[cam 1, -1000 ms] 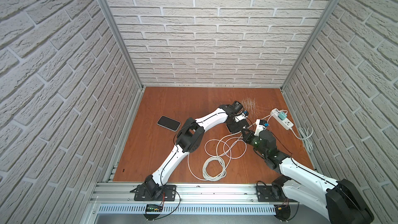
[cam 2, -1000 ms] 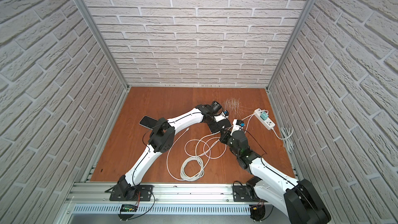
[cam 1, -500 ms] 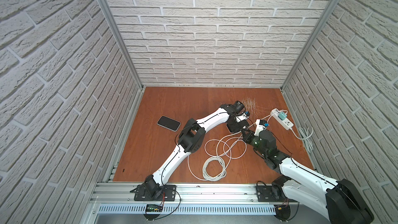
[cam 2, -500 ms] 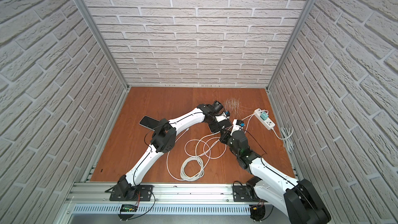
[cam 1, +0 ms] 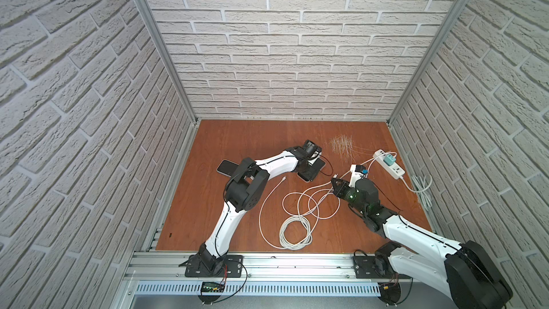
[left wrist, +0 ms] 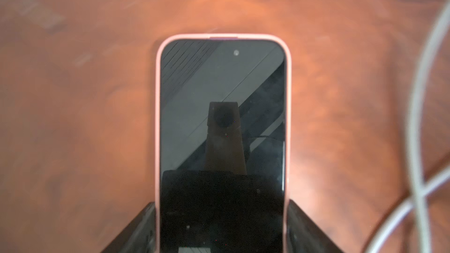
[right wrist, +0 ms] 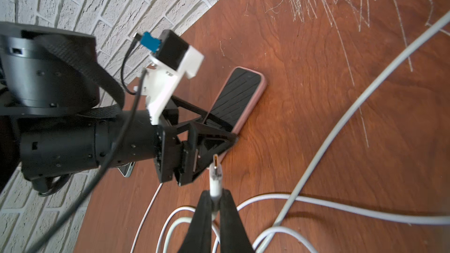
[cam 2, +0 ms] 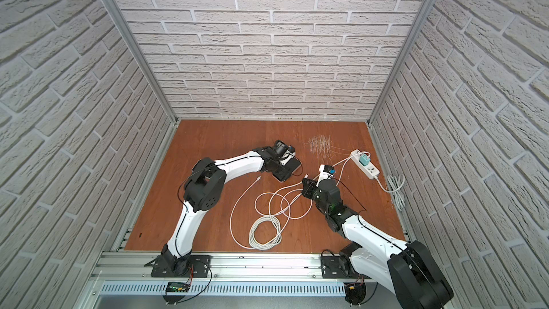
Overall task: Plug the charging cable into the phone
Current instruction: Pick up the phone at the center of the board.
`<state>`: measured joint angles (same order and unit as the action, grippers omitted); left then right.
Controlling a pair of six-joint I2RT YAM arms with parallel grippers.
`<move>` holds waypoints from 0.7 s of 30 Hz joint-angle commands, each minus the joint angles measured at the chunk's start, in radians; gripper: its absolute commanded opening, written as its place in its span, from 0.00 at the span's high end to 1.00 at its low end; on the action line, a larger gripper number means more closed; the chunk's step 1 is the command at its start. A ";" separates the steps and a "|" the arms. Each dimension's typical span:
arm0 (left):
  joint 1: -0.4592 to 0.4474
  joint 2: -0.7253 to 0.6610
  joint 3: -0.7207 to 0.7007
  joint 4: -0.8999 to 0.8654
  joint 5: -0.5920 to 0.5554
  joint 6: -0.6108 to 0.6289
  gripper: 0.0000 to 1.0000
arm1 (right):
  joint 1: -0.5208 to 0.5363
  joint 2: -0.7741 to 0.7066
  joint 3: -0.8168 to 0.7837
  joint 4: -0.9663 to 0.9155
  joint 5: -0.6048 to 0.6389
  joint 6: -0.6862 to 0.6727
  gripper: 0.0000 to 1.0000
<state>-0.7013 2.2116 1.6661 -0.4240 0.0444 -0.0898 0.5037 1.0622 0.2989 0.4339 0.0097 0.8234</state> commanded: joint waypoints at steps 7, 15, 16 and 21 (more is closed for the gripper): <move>0.043 -0.247 -0.107 0.219 -0.167 -0.319 0.48 | -0.002 0.201 0.119 0.205 -0.309 -0.094 0.97; 0.087 -0.406 -0.253 0.343 -0.242 -0.482 0.48 | 0.002 0.430 0.277 0.288 -0.541 -0.143 0.97; 0.089 -0.415 -0.266 0.352 -0.248 -0.489 0.48 | 0.004 0.448 0.296 0.285 -0.565 -0.149 0.97; 0.089 -0.444 -0.286 0.355 -0.291 -0.473 0.50 | 0.006 0.534 0.368 0.275 -0.653 -0.158 0.97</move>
<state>-0.6094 1.8072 1.3972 -0.1596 -0.1982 -0.5457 0.5049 1.5734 0.6350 0.6605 -0.5415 0.6945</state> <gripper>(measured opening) 0.787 0.116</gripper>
